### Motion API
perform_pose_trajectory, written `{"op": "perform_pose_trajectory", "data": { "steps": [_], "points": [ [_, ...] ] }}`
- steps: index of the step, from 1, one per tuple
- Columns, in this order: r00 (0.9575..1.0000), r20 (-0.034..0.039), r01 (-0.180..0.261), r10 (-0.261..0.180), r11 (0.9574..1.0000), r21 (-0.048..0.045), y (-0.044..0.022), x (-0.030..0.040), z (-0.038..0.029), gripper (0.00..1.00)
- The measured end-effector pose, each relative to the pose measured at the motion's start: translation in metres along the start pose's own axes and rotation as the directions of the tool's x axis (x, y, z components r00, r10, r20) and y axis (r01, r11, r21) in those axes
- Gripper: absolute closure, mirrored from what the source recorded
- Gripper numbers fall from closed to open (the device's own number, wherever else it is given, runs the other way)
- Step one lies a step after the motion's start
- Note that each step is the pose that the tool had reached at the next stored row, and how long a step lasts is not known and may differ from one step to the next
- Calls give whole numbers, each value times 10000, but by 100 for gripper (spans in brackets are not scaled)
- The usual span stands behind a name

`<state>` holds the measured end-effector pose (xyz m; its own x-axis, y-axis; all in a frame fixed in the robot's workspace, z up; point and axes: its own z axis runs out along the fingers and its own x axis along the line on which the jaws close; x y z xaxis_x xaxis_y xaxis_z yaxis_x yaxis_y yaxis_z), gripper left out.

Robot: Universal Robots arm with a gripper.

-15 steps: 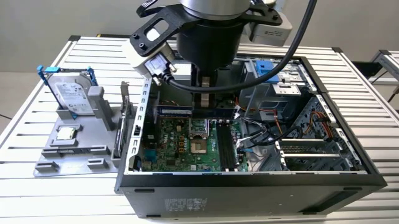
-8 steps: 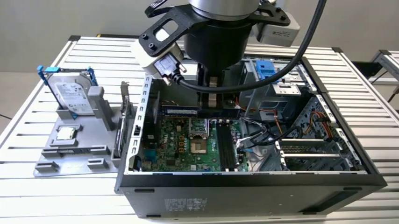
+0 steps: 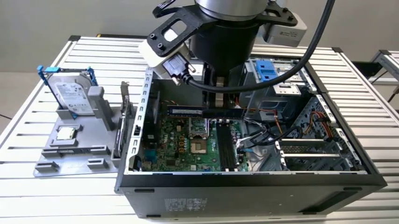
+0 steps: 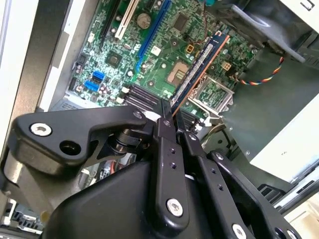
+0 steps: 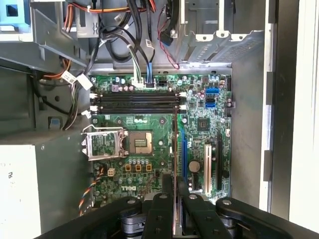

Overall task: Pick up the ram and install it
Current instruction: 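Pick up the ram and move it above insertion slot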

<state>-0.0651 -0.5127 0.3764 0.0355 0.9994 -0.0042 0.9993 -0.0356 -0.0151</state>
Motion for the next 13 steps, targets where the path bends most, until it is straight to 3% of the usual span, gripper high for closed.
{"op": "perform_pose_trajectory", "data": {
  "steps": [13],
  "points": [
    [10000,0,0,0,10000,0,134,8,-2,100]
  ]
}}
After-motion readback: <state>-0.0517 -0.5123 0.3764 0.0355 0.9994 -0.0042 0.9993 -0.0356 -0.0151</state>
